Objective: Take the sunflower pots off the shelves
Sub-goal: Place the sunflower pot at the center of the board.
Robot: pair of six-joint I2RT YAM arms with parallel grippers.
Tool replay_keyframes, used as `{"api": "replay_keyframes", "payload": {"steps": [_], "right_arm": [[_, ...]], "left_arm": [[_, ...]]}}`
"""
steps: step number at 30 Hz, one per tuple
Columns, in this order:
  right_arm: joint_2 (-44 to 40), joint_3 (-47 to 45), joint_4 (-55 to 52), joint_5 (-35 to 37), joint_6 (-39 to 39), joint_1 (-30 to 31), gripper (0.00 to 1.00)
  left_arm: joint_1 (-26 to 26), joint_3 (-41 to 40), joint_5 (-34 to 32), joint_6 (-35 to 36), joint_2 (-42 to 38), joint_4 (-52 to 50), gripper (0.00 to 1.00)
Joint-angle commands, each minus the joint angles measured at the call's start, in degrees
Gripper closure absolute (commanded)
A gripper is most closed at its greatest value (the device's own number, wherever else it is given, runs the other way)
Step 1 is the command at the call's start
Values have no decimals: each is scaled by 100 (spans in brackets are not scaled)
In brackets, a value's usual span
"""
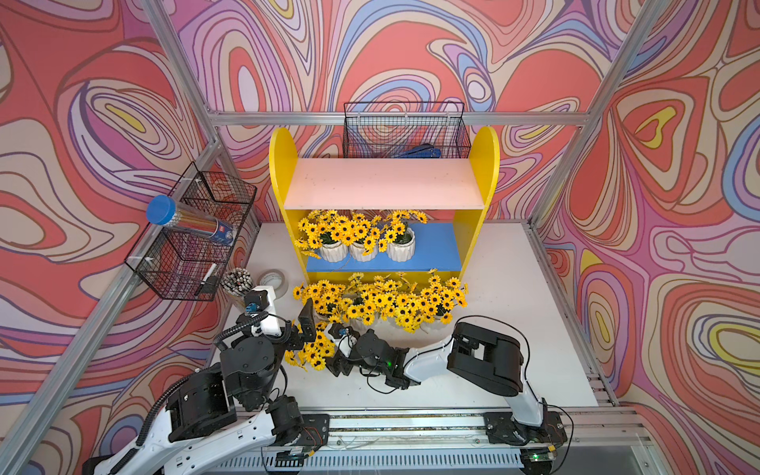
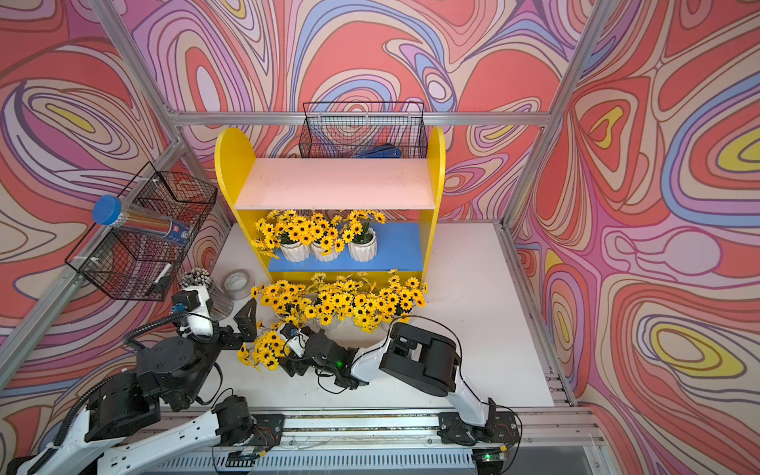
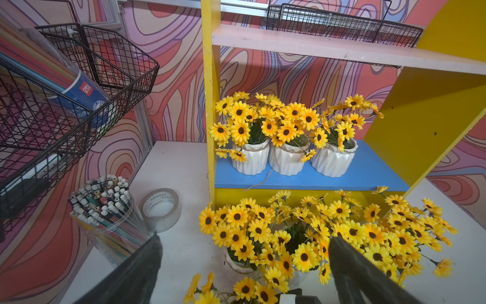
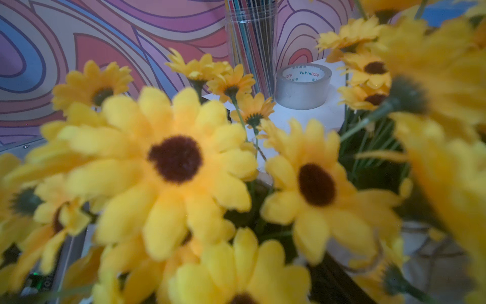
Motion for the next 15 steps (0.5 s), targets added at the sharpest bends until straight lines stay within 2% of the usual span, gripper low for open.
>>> {"api": "replay_keyframes", "payload": {"steps": [1, 4, 6, 7, 9, 10, 15], "right_arm": [[131, -31, -354, 70, 70, -44, 52], [96, -171, -180, 245, 82, -46, 36], [63, -224, -115, 263, 84, -44, 20], [48, -272, -55, 249, 89, -44, 17], [1, -365, 52, 243, 134, -48, 5], [-22, -422, 127, 225, 175, -44, 2], [14, -581, 426, 204, 312, -39, 2]], "left_arm": [[33, -81, -7, 37, -111, 88, 0], [33, -98, 22, 13, -150, 63, 0], [34, -95, 49, 1, -159, 53, 0], [33, -104, 67, 1, -155, 52, 0], [33, -105, 106, 2, -149, 52, 0], [33, -120, 119, 22, -153, 44, 0], [33, -208, 205, 180, -229, 172, 0]]}}
